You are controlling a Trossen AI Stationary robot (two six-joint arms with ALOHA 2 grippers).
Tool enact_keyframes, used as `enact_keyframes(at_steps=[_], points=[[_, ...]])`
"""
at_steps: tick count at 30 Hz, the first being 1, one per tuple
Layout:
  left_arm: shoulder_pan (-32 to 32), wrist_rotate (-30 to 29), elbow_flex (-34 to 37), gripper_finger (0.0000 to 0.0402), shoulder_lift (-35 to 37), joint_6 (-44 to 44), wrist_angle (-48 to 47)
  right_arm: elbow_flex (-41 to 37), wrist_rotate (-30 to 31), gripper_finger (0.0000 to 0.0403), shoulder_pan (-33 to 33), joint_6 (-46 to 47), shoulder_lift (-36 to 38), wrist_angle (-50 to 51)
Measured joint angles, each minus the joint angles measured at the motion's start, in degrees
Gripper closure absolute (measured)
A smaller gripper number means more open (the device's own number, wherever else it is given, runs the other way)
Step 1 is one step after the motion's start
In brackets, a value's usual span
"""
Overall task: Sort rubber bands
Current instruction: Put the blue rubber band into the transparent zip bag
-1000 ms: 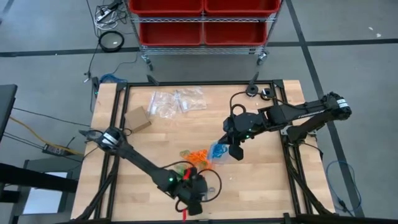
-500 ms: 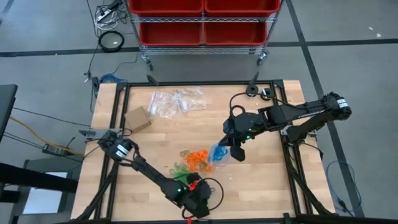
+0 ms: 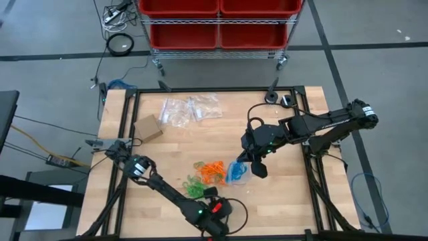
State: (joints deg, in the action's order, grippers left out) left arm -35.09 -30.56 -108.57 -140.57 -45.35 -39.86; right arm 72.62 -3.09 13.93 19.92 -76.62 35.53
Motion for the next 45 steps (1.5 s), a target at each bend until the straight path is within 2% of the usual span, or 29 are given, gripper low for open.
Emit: enact_keyframes(at_steps=[5, 8, 13, 15, 21, 23, 28, 33, 38, 45], points=[[0.01, -0.84, 0.18, 0.0398, 1.98, 1.83, -2.97, 0.00, -0.16, 0.0403, 0.00, -0.77, 0.00, 0.16], [-0.50, -2.57, 0.87, 0.0399, 4.89, 2.54, -10.19, 0.00, -0.40, 0.0403, 0.00, -1.04, 0.00, 0.24], [-2.46, -11.15, 0.73, 0.0400, 13.64, 1.10, -21.65, 0.00, -0.34, 0.0403, -0.02, -1.16, 0.00, 0.28], [-3.23, -15.14, 0.50, 0.0400, 17.35, 1.30, -23.33, 0.00, -0.03, 0.0403, -0.08, -1.12, 0.00, 0.19], [-3.58, -24.31, 0.62, 0.0401, 25.01, 12.13, -22.68, 0.00, 0.01, 0.0403, -0.59, 0.70, -1.31, -1.62], [-2.72, -25.56, 0.42, 0.0401, 26.66, 17.35, -21.24, 0.02, -0.19, 0.0403, -0.84, 1.46, -2.69, -4.11], [0.12, -25.50, 0.70, 0.0401, 27.95, 30.46, -16.21, 0.02, -1.94, 0.0403, -2.13, 2.42, -7.00, -7.85], [1.37, -22.37, 0.48, 0.0401, 29.06, 38.57, -11.19, 0.00, -3.30, 0.0403, -4.53, 3.46, -10.91, -8.92], [2.83, -17.68, 0.49, 0.0401, 28.91, 41.89, -12.28, 0.00, -3.79, 0.0403, -5.64, 3.98, -12.31, -11.10], [6.19, -12.93, 0.55, 0.0401, 28.63, 41.80, -15.60, 0.31, -3.88, 0.0403, -5.70, 4.64, -12.28, -13.75]])
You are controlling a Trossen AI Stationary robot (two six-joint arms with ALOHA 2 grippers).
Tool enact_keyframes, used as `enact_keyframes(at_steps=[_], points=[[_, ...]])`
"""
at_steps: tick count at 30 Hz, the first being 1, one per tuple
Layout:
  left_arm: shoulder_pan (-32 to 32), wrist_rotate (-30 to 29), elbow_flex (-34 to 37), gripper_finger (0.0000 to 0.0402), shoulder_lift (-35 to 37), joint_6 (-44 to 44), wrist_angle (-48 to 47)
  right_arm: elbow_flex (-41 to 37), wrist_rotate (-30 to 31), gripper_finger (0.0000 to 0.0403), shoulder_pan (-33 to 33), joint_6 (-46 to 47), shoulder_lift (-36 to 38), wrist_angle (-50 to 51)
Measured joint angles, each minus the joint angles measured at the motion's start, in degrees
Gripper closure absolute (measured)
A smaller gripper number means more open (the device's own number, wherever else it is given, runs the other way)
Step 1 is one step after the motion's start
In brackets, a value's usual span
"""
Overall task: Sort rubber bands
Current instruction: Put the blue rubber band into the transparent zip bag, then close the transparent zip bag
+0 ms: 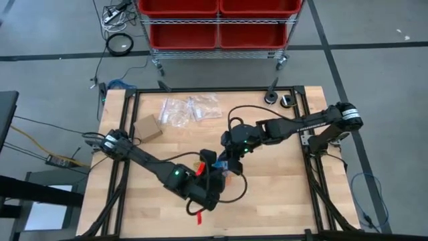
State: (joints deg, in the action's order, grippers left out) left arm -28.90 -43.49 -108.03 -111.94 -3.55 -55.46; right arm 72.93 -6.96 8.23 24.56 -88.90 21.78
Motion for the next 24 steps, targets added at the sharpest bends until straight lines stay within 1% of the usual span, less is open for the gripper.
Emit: enact_keyframes(at_steps=[8, 11, 14, 18, 21, 24], points=[[1.78, 2.73, 0.00, 0.0393, 0.00, -2.81, -2.20, 0.02, -0.37, 0.0403, -0.13, 0.38, 0.00, -0.07], [1.87, 2.81, -0.02, 0.0380, 0.00, -4.19, -2.13, 0.02, -0.61, 0.0403, -0.13, 0.72, 0.00, -0.09], [1.65, 2.48, -0.55, 0.0359, -0.02, -4.63, -1.64, 0.02, -0.55, 0.0403, -0.13, 0.63, 0.00, -0.11], [0.25, -0.78, -4.14, 0.0328, 0.02, -7.23, -2.61, 0.02, 0.32, 0.0403, -0.20, 0.06, 0.66, -0.15], [-1.57, -4.78, -7.62, 0.0313, 0.02, -10.09, -8.47, 0.02, 0.56, 0.0403, -0.99, -0.01, 2.79, -0.36], [-4.37, -11.19, -10.00, 0.0306, 0.02, -14.34, -14.46, 0.04, 0.70, 0.0403, -2.01, 0.28, 5.35, 0.04]])
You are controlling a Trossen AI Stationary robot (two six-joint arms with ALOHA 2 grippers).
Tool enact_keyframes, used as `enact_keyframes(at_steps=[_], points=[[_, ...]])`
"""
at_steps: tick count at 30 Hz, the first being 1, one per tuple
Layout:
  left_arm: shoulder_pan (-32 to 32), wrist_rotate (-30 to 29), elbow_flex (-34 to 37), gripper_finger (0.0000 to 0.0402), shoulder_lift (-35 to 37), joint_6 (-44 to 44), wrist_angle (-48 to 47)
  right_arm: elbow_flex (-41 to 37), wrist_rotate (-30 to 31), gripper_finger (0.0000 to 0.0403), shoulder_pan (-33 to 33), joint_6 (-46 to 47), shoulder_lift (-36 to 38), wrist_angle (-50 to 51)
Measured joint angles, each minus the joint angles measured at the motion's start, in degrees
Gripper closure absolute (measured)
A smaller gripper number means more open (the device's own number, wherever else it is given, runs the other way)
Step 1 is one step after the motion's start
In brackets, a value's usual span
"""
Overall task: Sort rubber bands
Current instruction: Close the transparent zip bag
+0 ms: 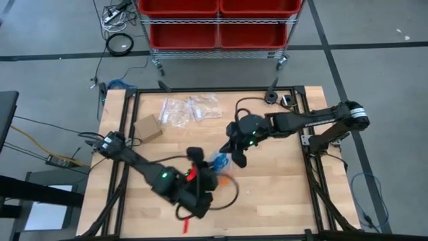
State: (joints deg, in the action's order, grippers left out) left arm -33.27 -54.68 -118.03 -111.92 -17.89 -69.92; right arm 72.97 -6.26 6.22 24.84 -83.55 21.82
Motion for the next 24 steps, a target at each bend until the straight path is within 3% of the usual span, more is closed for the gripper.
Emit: enact_keyframes(at_steps=[5, 10, 14, 18, 21, 24], points=[[-5.25, -8.33, -0.38, 0.0305, 0.02, -9.40, -5.84, 0.02, -0.25, 0.0403, -1.70, 1.08, 4.21, 0.24], [-9.06, -17.64, 5.67, 0.0305, 0.04, -20.48, -5.85, 0.02, -0.38, 0.0403, -2.10, 2.03, 6.64, -0.41], [-9.33, -20.29, 14.24, 0.0305, 0.06, -22.32, 3.00, 0.02, -0.95, 0.0403, -2.21, 3.03, 7.11, -1.86], [-9.17, -25.62, 22.09, 0.0305, -0.09, -17.67, 17.14, 0.02, -1.14, 0.0403, -2.10, 4.04, 7.08, -3.15], [-9.24, -32.09, 25.74, 0.0305, -0.07, -13.45, 25.77, 0.02, -1.27, 0.0403, -1.77, 4.26, 7.08, -3.12], [-8.99, -33.63, 27.52, 0.0305, -0.02, -12.36, 29.18, 0.02, -1.29, 0.0403, -1.02, 4.26, 7.07, -3.09]])
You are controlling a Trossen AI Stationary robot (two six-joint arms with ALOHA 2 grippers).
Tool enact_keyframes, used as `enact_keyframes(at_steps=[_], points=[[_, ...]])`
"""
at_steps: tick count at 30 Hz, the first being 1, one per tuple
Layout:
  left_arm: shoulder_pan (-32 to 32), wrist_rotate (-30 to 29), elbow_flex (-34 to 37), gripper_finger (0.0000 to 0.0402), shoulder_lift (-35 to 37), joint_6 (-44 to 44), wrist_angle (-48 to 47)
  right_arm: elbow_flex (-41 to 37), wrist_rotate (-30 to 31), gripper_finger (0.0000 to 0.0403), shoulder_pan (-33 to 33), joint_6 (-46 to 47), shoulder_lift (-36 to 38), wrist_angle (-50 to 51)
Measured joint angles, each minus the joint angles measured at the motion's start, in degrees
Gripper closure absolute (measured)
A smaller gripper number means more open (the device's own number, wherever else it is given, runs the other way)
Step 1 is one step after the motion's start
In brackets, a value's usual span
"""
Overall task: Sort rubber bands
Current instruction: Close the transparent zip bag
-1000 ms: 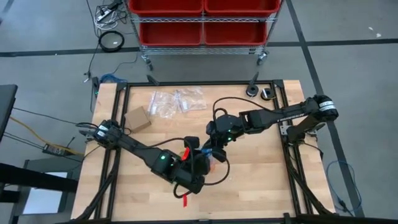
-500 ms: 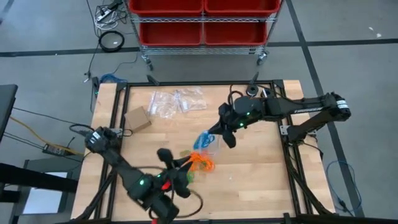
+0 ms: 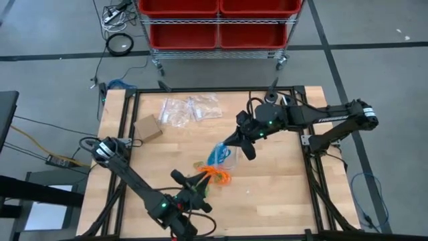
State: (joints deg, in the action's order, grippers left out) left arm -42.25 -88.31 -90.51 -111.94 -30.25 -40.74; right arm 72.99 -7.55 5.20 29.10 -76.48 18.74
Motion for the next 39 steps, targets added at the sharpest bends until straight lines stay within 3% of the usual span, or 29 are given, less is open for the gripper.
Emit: enact_keyframes(at_steps=[11, 22, 27, 32, 39], points=[[2.23, 0.79, 0.80, 0.0300, 0.02, 0.02, 7.25, 0.00, 0.83, 0.0403, 0.32, 0.33, -0.03, -0.54], [3.14, -1.78, 0.08, 0.0225, 0.02, 3.23, 11.06, 0.00, 0.71, 0.0403, 0.32, 0.33, -0.03, -0.70], [4.77, -1.21, 0.08, 0.0205, 0.17, 11.97, 18.87, 0.00, 0.65, 0.0403, 0.32, 0.66, -0.05, -2.14], [6.40, 0.52, 0.08, 0.0216, 0.24, 20.67, 27.31, 0.00, 0.61, 0.0403, 0.33, 0.72, -0.05, -3.31], [7.02, 0.79, 0.08, 0.0277, 0.46, 32.36, 36.91, 0.00, 0.39, 0.0403, 0.46, 0.71, -0.05, -2.59]])
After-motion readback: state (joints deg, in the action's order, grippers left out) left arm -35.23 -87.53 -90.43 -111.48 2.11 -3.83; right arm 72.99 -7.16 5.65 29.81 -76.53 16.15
